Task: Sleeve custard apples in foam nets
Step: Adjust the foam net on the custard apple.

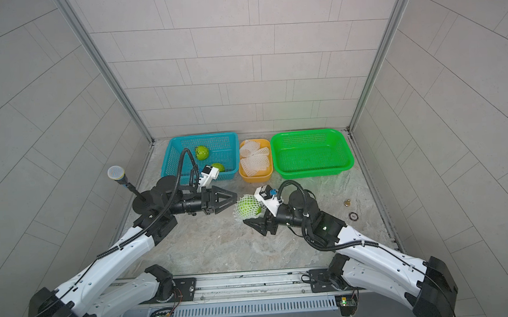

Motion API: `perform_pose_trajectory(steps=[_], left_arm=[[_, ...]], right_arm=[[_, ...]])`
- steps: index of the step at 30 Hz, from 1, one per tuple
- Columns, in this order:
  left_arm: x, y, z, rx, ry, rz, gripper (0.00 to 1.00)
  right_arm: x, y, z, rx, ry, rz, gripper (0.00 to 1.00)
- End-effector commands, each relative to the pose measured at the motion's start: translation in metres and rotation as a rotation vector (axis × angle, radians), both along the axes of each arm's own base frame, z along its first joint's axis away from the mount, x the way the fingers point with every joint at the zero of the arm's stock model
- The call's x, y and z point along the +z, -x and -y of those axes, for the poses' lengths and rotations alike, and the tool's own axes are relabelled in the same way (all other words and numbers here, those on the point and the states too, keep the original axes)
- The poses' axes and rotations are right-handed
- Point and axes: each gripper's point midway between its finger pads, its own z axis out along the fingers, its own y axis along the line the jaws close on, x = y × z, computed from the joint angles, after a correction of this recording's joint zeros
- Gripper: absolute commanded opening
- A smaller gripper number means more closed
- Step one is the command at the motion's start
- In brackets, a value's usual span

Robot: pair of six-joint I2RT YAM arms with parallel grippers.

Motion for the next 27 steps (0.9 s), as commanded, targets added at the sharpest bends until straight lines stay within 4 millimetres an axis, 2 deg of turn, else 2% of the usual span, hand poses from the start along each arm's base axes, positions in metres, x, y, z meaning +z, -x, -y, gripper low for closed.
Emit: perform_pose_trajectory(steps=[1, 8, 12, 15, 18, 24, 27], left_arm=[[0.025, 0.007, 0.002, -0.029, 0.033, 0.084, 0.55], [0.022, 0.01, 0.008, -0.042, 0.025, 0.078, 0.45], [0.016, 0.01, 0.01, -0.044, 0.008, 0.071, 0.44], [0.015, 0.011, 0.011, -0.05, 0.005, 0.07, 0.39], [0.004, 0.01, 0.012, -0.048, -0.04, 0.061, 0.49], [-0.001, 0.01, 0.014, -0.049, -0.06, 0.068, 0.56], [-0.011, 0.01, 0.013, -0.046, -0.1, 0.064, 0.59]], right_arm=[[0.012, 0.004, -0.002, 0.024, -0.017, 0.034, 0.76], [0.015, 0.004, 0.0, 0.017, -0.022, 0.038, 0.76], [0.018, 0.004, 0.002, 0.007, -0.028, 0.047, 0.76], [0.02, 0.003, 0.003, -0.003, -0.031, 0.054, 0.76], [0.019, 0.002, 0.003, -0.005, -0.03, 0.051, 0.76], [0.019, 0.001, 0.002, -0.007, -0.03, 0.052, 0.76], [0.021, 0.001, 0.002, -0.011, -0.036, 0.057, 0.76]])
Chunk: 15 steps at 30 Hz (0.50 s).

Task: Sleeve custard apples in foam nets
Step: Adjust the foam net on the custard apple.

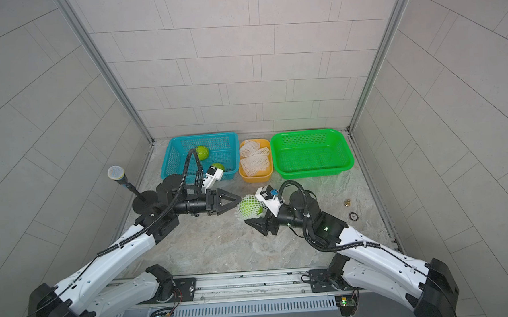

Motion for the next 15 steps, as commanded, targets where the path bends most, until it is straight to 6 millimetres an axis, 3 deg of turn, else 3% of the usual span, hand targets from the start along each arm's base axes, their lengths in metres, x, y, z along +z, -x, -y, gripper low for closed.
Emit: perform_pose_trajectory(steps=[1, 6, 15], left_arm=[[-0.002, 0.003, 0.002, -0.016, -0.032, 0.027, 0.59], [0.007, 0.003, 0.002, -0.013, -0.004, 0.043, 0.53], [0.016, 0.003, 0.002, -0.003, 0.027, 0.057, 0.28]], right_arm=[[0.023, 0.001, -0.002, 0.012, -0.051, 0.063, 0.76], [0.019, 0.0, -0.003, 0.01, -0.038, 0.054, 0.76], [0.015, 0.0, -0.003, 0.007, -0.031, 0.043, 0.76]])
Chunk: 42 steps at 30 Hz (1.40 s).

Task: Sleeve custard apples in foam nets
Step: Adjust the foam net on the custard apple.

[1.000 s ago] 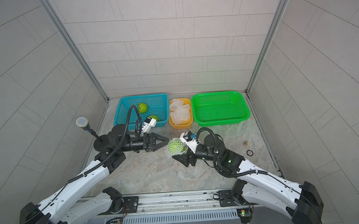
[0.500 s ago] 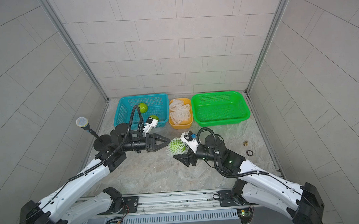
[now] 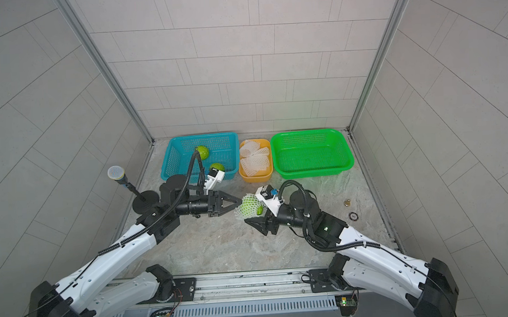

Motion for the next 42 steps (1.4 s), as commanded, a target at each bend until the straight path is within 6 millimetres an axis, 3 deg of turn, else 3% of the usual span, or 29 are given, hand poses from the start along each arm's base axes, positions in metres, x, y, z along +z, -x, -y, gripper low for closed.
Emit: perform_pose_trajectory(steps=[1, 3, 12, 20, 26, 40, 41, 42], left_arm=[[0.021, 0.003, 0.001, -0.013, 0.047, 0.067, 0.25], [0.021, 0.003, 0.001, -0.01, 0.05, 0.065, 0.19], [0.022, 0.001, 0.0, 0.005, 0.052, 0.067, 0.12], [0.026, -0.002, -0.004, 0.03, 0.058, 0.08, 0.0], [0.029, -0.005, -0.012, 0.065, 0.059, 0.094, 0.0], [0.013, -0.005, -0.013, 0.06, 0.031, 0.064, 0.0], [0.013, -0.005, -0.013, 0.06, 0.031, 0.064, 0.03], [0.013, -0.006, -0.013, 0.064, 0.03, 0.063, 0.14]], right_arm=[[0.015, 0.001, -0.002, 0.01, -0.032, 0.041, 0.76], [0.016, 0.001, -0.001, 0.007, -0.035, 0.043, 0.76], [0.018, 0.0, 0.005, -0.028, -0.06, 0.054, 0.76], [0.015, -0.002, 0.01, -0.06, -0.069, 0.056, 0.75], [0.019, -0.003, 0.013, -0.073, -0.096, 0.064, 0.75], [0.02, -0.003, 0.009, -0.054, -0.119, 0.049, 0.74], [0.02, -0.003, 0.009, -0.056, -0.119, 0.049, 0.74], [0.02, -0.003, 0.008, -0.054, -0.116, 0.049, 0.74]])
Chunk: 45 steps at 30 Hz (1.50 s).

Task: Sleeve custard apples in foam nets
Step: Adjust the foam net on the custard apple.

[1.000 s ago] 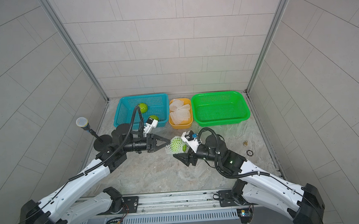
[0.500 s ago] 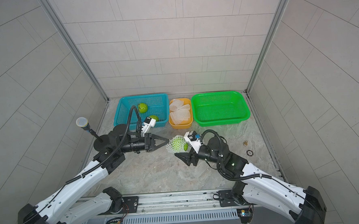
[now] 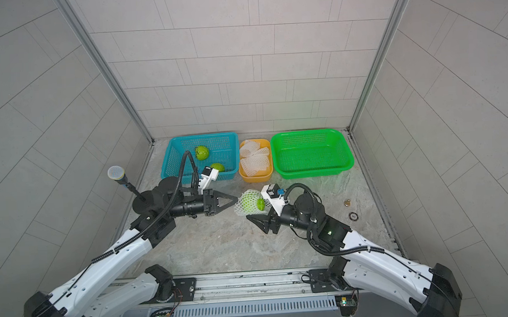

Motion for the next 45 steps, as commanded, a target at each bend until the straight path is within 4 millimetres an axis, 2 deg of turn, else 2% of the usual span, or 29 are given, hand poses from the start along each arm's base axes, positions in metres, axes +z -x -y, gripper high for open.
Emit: perform_pose_trajectory(steps=[1, 3, 7, 12, 20, 23, 29, 37, 42, 45], left_arm=[[0.003, -0.001, -0.001, 0.0, 0.008, 0.025, 0.25], [0.011, -0.003, -0.001, 0.01, 0.025, 0.04, 0.38], [0.024, -0.006, -0.001, 0.019, 0.045, 0.069, 0.53], [0.031, -0.009, 0.003, 0.006, 0.066, 0.068, 0.59], [0.024, -0.011, 0.009, -0.026, 0.059, 0.045, 0.63], [0.02, -0.013, 0.01, -0.027, 0.051, 0.035, 0.56], [0.012, -0.012, 0.013, -0.037, 0.035, 0.023, 0.35], [0.006, -0.007, 0.014, -0.051, 0.024, 0.019, 0.21], [-0.001, -0.006, 0.014, -0.053, -0.004, 0.017, 0.01], [-0.004, -0.005, 0.013, -0.05, -0.017, 0.017, 0.0]], right_arm=[[0.005, 0.0, -0.001, 0.009, -0.025, 0.019, 0.74], [0.002, 0.001, -0.003, 0.019, -0.015, 0.012, 0.74], [0.0, 0.001, -0.004, 0.025, -0.013, 0.004, 0.74], [-0.002, 0.003, -0.006, 0.043, -0.004, 0.001, 0.74], [-0.004, 0.003, -0.013, 0.071, 0.003, -0.012, 0.74], [-0.003, 0.003, -0.013, 0.068, -0.001, -0.008, 0.74], [-0.001, 0.0, -0.014, 0.059, -0.003, -0.005, 0.74], [0.002, -0.003, -0.014, 0.05, -0.015, 0.0, 0.74], [0.004, -0.006, -0.013, 0.031, -0.027, 0.005, 0.74], [0.004, -0.008, -0.011, 0.02, -0.036, 0.006, 0.74]])
